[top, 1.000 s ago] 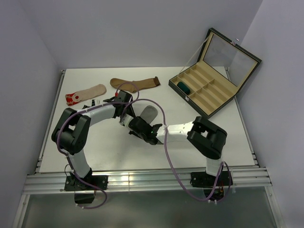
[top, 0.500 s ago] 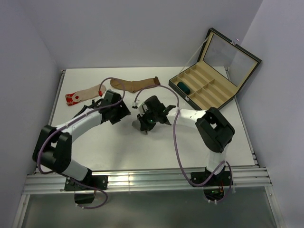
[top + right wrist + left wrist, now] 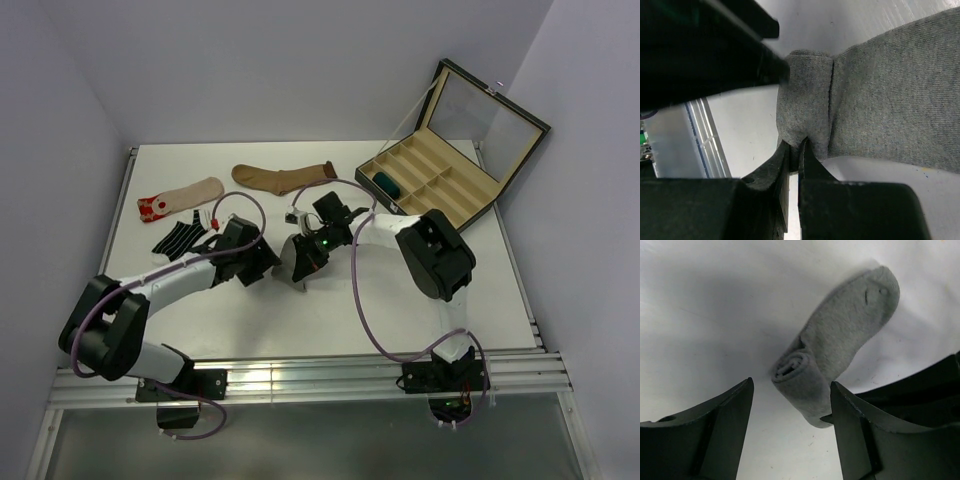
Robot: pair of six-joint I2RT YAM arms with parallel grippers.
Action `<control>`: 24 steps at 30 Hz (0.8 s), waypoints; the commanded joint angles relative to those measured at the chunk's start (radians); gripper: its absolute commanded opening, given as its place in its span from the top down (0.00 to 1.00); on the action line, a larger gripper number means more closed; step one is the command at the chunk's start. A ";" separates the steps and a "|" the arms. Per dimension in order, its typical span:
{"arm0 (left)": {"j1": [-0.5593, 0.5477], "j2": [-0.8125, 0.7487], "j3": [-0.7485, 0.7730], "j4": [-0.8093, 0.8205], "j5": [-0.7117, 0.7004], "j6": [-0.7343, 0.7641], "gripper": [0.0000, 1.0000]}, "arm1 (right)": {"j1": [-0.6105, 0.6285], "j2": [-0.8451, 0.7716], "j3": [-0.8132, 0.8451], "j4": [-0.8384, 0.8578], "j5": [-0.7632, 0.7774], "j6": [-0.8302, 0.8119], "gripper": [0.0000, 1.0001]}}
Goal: Roll the socks
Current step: Roll the sock at the center of the board.
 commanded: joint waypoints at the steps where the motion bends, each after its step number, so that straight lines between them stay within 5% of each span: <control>1: -0.037 0.023 0.008 0.064 0.008 -0.060 0.33 | -0.002 0.036 0.031 -0.044 -0.018 0.019 1.00; 14: -0.050 0.154 0.016 0.016 -0.034 -0.092 0.40 | -0.003 0.021 0.002 0.006 0.034 0.074 1.00; 20: -0.050 0.250 0.088 -0.025 -0.015 -0.026 0.66 | 0.003 -0.063 -0.052 0.040 0.136 0.079 0.91; 24: -0.049 0.283 0.142 -0.060 -0.018 0.060 0.82 | 0.030 -0.152 -0.110 0.086 0.300 0.068 0.73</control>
